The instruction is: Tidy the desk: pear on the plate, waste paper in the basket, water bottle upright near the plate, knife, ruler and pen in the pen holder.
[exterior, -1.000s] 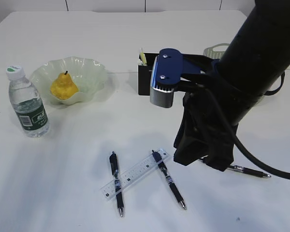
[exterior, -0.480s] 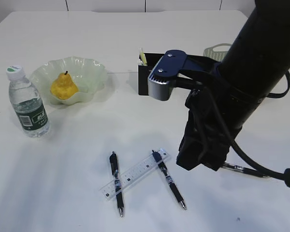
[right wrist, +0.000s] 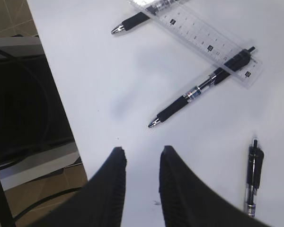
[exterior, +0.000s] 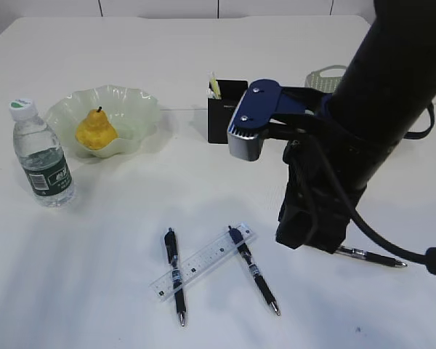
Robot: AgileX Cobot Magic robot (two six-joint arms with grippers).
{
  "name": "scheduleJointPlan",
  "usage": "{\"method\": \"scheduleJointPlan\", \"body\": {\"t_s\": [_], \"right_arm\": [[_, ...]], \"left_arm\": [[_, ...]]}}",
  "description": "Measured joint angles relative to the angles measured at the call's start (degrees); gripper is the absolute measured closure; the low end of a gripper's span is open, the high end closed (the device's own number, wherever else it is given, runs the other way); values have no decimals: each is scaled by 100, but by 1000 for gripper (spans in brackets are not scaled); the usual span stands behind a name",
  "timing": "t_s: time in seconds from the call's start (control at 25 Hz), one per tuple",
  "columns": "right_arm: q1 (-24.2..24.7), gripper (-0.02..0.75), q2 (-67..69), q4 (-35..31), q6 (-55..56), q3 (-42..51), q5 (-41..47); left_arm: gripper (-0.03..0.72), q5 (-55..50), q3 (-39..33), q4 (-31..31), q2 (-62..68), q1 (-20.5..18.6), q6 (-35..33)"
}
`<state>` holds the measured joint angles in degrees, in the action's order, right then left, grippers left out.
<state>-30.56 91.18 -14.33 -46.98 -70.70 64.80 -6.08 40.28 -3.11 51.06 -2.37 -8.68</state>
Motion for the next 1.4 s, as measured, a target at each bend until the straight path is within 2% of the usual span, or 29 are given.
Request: {"method": "scheduleJointPlan", "body": {"t_s": [0.64, 1.12, 1.4], "right_arm": [[0, 549, 1187, 337, -257, -1411, 414], [-163, 548, 1634, 717, -893, -1534, 436], [-478, 548, 1883, 753, -1613, -1547, -88]], "left_arm": [[347, -19, -9, 140, 0, 0, 0], [347, 77, -9, 140, 0, 0, 0], [347, 112, -9, 129, 0, 0, 0]]}}
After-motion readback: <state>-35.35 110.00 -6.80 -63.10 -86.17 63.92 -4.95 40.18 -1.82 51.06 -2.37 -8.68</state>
